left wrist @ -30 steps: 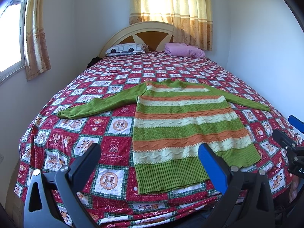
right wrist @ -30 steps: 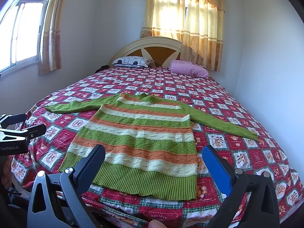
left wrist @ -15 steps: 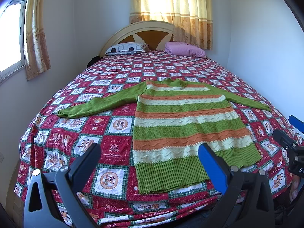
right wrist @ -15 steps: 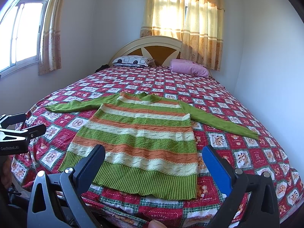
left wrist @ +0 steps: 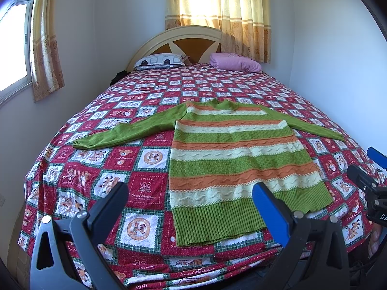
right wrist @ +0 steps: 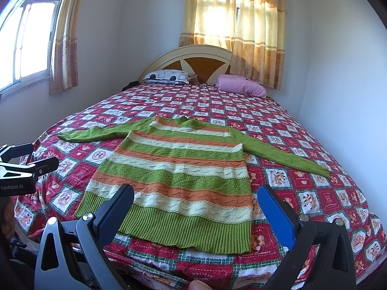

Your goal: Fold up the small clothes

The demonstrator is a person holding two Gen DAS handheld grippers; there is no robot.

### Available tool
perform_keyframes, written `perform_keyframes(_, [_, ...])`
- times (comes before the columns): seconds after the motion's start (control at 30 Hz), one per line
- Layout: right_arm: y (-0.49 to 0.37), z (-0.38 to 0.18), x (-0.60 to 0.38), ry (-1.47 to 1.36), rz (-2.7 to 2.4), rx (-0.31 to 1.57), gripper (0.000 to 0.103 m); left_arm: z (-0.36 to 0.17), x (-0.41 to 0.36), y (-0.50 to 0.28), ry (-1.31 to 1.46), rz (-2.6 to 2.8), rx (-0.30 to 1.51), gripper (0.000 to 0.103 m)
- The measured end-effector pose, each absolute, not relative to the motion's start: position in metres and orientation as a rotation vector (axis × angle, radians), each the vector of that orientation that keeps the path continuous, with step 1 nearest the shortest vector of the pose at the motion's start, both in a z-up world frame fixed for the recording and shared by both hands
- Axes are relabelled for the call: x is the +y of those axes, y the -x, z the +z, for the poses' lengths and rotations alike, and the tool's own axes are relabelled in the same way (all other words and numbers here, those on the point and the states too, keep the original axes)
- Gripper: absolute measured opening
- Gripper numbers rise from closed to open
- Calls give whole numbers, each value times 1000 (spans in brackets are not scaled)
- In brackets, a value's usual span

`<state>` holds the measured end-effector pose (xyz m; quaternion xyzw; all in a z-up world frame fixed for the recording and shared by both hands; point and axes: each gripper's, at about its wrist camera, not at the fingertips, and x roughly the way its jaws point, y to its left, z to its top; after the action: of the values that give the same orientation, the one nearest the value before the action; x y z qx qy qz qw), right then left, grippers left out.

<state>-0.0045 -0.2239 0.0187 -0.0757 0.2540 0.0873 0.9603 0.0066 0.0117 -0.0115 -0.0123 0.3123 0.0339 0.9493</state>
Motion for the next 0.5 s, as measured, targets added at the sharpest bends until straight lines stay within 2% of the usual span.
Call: perform_keyframes(0.5, [4,17,-224,153,179,517,102,-13,12,-7,25,69,638,103])
